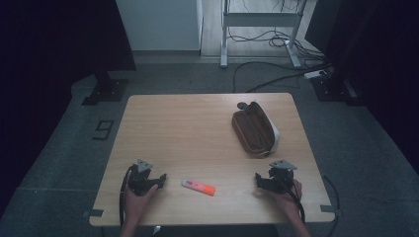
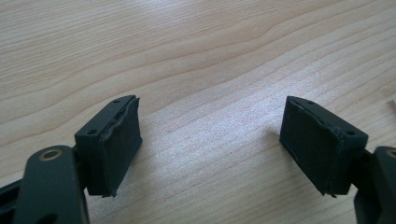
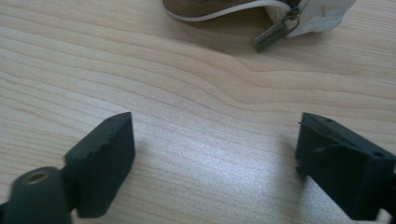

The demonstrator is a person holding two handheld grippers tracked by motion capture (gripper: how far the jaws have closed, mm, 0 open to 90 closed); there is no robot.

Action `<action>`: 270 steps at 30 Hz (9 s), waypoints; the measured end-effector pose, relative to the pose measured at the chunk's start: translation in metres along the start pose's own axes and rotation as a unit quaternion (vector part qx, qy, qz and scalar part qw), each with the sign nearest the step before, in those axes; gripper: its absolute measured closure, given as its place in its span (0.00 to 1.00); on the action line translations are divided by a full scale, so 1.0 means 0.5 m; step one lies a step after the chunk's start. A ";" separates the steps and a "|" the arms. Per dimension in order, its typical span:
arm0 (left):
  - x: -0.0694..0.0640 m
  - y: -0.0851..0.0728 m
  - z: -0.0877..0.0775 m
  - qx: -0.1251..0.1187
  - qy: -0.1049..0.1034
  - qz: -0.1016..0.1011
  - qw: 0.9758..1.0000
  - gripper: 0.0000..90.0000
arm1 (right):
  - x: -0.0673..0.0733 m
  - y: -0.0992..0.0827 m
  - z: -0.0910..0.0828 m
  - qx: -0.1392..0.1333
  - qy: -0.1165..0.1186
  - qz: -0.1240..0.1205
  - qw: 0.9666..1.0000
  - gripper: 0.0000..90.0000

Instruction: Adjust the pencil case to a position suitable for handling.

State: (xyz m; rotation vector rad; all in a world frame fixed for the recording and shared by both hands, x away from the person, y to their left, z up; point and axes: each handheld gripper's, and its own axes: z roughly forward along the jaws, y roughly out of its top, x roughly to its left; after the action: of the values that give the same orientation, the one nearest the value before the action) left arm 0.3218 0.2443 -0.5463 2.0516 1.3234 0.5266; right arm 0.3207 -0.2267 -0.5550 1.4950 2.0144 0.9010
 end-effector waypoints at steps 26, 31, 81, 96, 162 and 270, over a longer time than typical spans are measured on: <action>0.000 0.013 0.013 0.000 -0.002 0.002 1.000 0.22 | -0.048 -0.005 -0.064 -0.070 -0.005 0.040 0.997 0.24; 0.001 0.013 0.013 0.000 -0.002 0.002 1.000 0.22 | -0.056 0.005 -0.073 -0.083 -0.004 0.044 0.996 0.24; 0.000 0.013 0.013 0.000 -0.001 0.002 1.000 0.22 | -0.081 0.148 -0.035 -0.122 -0.015 0.042 0.992 0.26; 0.000 0.013 0.013 0.000 -0.001 0.002 1.000 0.22 | -0.104 0.175 0.000 -0.121 -0.026 0.052 0.991 0.30; -0.001 0.015 0.015 0.000 -0.003 0.003 1.000 0.22 | -0.151 0.201 0.030 -0.167 0.042 0.051 0.984 0.94; -0.001 0.015 0.015 0.000 -0.003 0.004 1.000 0.22 | 0.025 0.227 0.045 -0.171 0.245 -0.123 0.946 0.93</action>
State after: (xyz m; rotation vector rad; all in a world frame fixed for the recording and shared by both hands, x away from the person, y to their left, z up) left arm 0.3311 0.2397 -0.5463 2.0581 1.3137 0.5237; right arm 0.4062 -0.1880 -0.4862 0.8617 2.1610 1.5310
